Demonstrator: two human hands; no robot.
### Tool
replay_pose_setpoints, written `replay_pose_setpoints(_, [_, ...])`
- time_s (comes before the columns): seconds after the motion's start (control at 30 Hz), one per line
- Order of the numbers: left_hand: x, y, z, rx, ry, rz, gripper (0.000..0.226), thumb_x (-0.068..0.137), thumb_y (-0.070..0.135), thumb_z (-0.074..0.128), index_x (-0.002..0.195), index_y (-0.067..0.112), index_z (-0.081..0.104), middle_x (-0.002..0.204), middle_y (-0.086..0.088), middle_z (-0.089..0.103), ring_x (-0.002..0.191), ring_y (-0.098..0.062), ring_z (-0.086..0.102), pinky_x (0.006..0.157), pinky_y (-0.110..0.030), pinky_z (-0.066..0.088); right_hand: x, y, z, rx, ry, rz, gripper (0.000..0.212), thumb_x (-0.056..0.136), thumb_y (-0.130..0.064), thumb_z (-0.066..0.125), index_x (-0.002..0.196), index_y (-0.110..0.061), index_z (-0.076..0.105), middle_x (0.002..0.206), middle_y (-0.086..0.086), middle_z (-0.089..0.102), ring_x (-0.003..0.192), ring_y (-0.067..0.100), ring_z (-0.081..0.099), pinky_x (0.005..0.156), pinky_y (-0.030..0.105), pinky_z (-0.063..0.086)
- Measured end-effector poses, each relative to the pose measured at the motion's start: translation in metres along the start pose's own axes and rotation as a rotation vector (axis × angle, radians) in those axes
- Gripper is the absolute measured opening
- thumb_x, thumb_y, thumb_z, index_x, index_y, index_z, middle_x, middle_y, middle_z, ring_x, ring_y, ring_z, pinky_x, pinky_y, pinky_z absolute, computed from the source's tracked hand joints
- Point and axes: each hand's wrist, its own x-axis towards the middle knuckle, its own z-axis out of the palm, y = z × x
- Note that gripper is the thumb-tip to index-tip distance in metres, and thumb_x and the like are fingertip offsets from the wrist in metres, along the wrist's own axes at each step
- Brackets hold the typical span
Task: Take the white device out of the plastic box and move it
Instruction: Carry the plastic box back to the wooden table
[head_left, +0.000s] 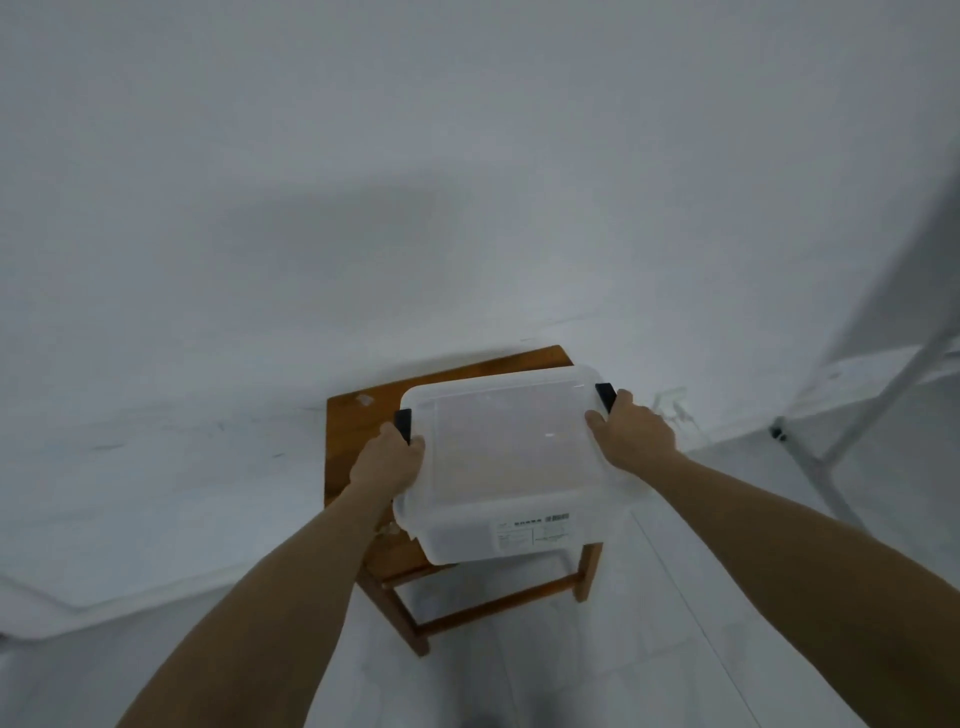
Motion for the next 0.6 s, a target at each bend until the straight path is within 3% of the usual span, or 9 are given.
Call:
replay_pose_setpoints(0.1, [0.035,-0.028,-0.014,-0.042,-0.013,-0.066,0.053,0.094,0.042,0.046,0.131,0.006,0.038,0.114,-0.014,0.061,0.096,-0.032,0.061,0.08,-0.043,0.054,0.022,-0.041,0.024,0.032,0.003,-0.05,0.041,0.092,-0.054,0.043,0.107,-0.016,0.045,0.088,0.003,0.059,0.071,0.022,0.052,0.063,0.032,0.04])
replay_pose_setpoints(0.23, [0.073,-0.058,-0.024,-0.077,-0.022,-0.15,0.05,0.092,0.039,0.05,0.13,0.007,0.039,0.112,-0.014,0.062,0.097,-0.034,0.062,0.085,-0.047,0.054,0.049,-0.082,0.05,0.032,-0.066,-0.105,0.044,0.092,-0.054,0.045,0.116,-0.016,0.047,0.088,0.0,0.058,0.071,0.02,0.057,0.056,0.03,0.041])
replay_pose_setpoints(0.47, [0.119,-0.095,-0.021,-0.176,-0.067,-0.274,0.033,0.088,0.027,0.055,0.116,0.013,0.044,0.092,-0.006,0.059,0.084,-0.027,0.06,0.074,-0.043,0.056,0.093,-0.125,0.099,-0.016,-0.203,-0.152,0.044,0.094,-0.051,0.047,0.123,-0.017,0.045,0.092,0.001,0.059,0.073,0.02,0.06,0.054,0.029,0.045])
replay_pose_setpoints(0.6, [0.147,-0.106,-0.019,-0.209,-0.074,-0.332,0.034,0.088,0.021,0.056,0.118,0.011,0.045,0.084,-0.003,0.053,0.081,-0.025,0.056,0.068,-0.038,0.052,0.118,-0.143,0.123,-0.031,-0.25,-0.164,0.039,0.098,-0.043,0.042,0.124,-0.014,0.045,0.089,0.001,0.061,0.072,0.02,0.062,0.057,0.033,0.051])
